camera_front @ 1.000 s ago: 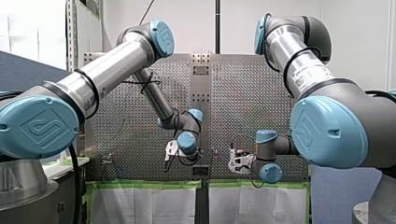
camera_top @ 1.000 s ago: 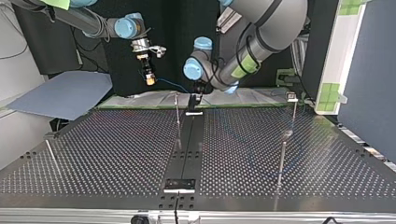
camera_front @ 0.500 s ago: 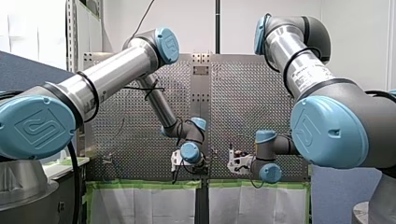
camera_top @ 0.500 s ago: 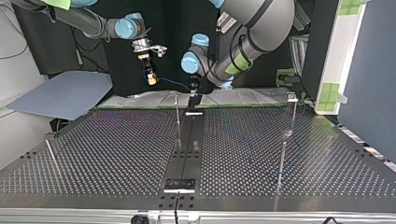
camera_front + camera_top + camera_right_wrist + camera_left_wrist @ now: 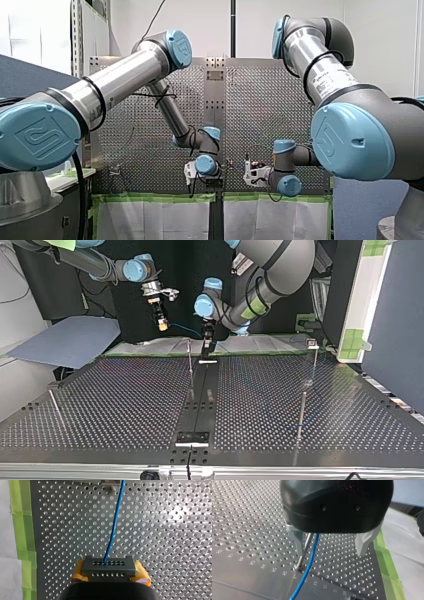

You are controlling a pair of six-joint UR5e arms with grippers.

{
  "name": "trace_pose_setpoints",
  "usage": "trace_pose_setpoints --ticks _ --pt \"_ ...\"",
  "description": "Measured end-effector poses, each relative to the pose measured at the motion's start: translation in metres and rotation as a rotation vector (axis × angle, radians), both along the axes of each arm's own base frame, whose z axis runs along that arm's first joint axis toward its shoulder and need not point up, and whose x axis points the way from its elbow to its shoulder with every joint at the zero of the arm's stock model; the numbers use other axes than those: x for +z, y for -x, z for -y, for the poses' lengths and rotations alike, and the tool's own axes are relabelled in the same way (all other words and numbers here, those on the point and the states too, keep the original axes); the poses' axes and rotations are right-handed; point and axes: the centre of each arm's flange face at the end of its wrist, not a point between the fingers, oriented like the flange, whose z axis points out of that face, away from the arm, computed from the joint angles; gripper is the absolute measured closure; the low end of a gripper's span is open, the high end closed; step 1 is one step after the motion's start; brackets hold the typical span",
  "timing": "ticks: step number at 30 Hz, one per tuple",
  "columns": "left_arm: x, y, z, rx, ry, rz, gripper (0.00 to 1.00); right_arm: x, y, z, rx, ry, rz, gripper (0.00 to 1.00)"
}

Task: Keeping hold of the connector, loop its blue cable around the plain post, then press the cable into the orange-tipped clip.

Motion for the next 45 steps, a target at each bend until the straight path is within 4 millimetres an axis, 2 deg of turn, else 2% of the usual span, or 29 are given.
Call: trace_pose_setpoints --ticks 1,2,3,4,5,6,8,9,10,11,28,45 --pt "0.000 0.000 0.000 0.000 0.003 0.002 0.08 0.000 0.000 0.000 0.000 0.000 0.000 1.00" --pt "-0.001 0.001 0.000 0.001 0.006 0.006 0.27 0.000 0.000 0.000 0.000 -0.001 -0.001 1.00" --pt "-0.001 0.001 -0.001 0.001 0.008 0.009 0.27 0.000 0.000 0.000 0.000 -0.001 -0.001 1.00" --pt "-0.002 0.001 -0.001 0.001 0.009 0.011 0.40 0.000 0.000 0.000 0.000 -0.001 -0.001 1.00" --pt "-0.002 0.002 -0.001 0.000 0.009 0.013 0.61 0.000 0.000 0.000 0.000 -0.001 -0.001 1.00" --pt "-0.003 0.003 -0.001 0.001 0.008 0.014 0.61 0.000 0.000 0.000 0.000 -0.001 -0.001 1.00" --pt "-0.003 0.004 -0.002 0.007 0.002 0.016 0.86 0.000 0.000 0.000 0.000 -0.001 -0.002 1.00" --pt "-0.004 0.004 -0.003 0.011 -0.001 0.017 0.86 0.000 0.000 0.000 0.000 -0.001 -0.002 1.00" --pt "-0.004 0.004 -0.003 0.016 -0.005 0.018 0.97 0.000 0.000 0.000 -0.001 -0.001 -0.002 1.00" --pt "-0.004 0.004 -0.004 0.024 -0.010 0.019 1.00 0.000 0.000 0.000 -0.001 -0.001 -0.002 1.00" --pt "-0.003 0.007 -0.013 0.122 -0.065 0.033 1.00 -0.001 0.011 0.007 -0.062 -0.010 -0.004 1.00" --pt "-0.002 0.030 0.004 0.111 -0.085 0.026 1.00 -0.001 0.025 0.019 -0.113 -0.005 0.002 1.00"
